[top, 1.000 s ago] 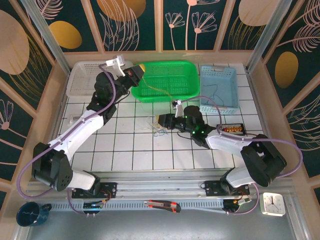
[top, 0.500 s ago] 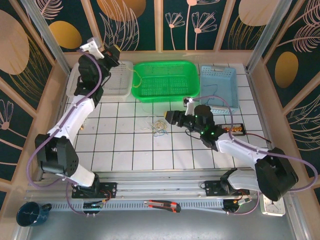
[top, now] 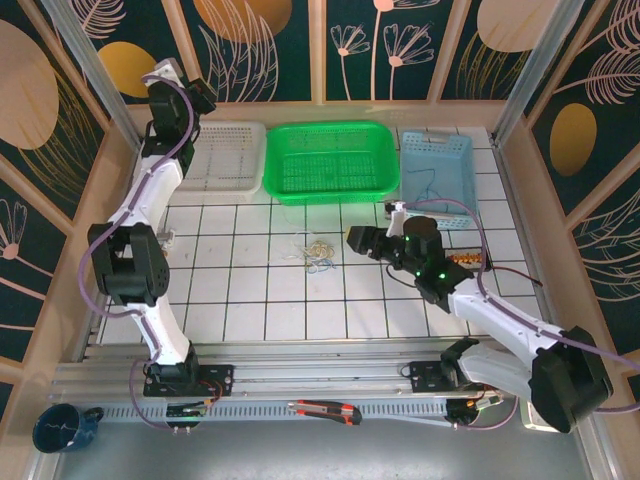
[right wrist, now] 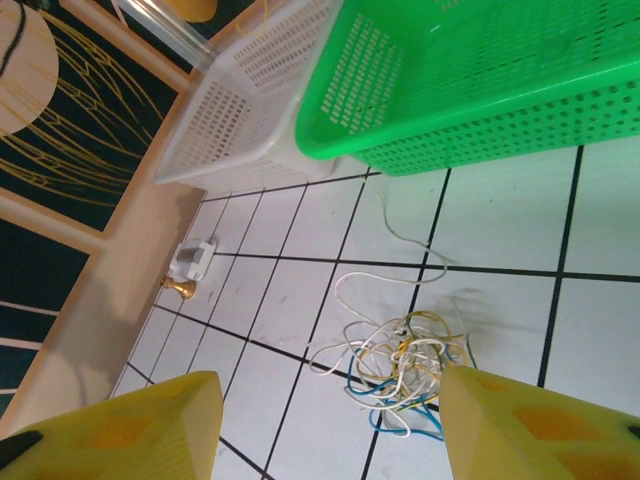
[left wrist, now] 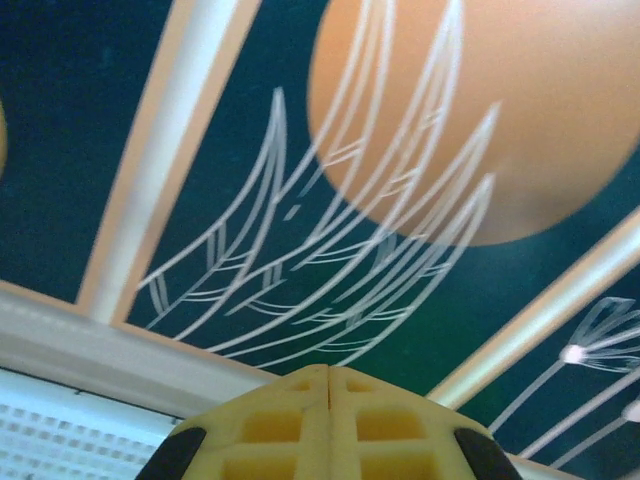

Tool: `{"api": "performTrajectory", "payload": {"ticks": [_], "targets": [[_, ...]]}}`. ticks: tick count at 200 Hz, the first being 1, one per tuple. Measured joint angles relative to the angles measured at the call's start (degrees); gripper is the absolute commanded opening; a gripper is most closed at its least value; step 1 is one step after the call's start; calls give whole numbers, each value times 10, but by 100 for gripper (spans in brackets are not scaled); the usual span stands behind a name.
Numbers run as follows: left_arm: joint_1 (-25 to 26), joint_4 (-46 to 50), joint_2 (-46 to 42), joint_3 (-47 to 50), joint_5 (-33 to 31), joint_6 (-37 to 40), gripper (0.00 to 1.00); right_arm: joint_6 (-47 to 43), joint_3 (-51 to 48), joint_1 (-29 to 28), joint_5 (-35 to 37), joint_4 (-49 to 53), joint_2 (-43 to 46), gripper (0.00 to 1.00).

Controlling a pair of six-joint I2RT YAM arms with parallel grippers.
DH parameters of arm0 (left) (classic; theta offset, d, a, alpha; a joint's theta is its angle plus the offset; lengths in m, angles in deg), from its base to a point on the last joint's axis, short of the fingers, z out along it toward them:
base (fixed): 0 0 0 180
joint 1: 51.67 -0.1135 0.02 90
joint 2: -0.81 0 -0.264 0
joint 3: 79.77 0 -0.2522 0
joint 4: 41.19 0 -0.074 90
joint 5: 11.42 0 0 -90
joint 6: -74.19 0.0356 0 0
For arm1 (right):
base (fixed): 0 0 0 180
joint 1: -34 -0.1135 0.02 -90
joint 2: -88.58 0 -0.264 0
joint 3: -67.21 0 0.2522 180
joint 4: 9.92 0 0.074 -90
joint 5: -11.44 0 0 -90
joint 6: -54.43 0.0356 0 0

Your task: Untangle the cables

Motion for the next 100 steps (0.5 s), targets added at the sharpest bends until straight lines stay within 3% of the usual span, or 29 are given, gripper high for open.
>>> {"api": "performTrajectory", "payload": {"ticks": [35,44,57,66,84,100], "targets": [[-20,51,51,-53,-23,35,0,-3,-6,2,7,19,10,59],[-26,63,61,-65,-26,43,20,-3,-7,2,7,22,10,59],[-35,81,74,-79,-25,53,61,-3,-8,2,7,27,10,59],[-41,96,80,-87,-23,53,78,-4,-9,2,7,28,10,59],[-54,117,86,-94,-16,53,98,-4,-13,2,7,29,6,59],[-62,126,86,-94,-11,52,99,-4,-17,2,8,30,-2,59]]}}
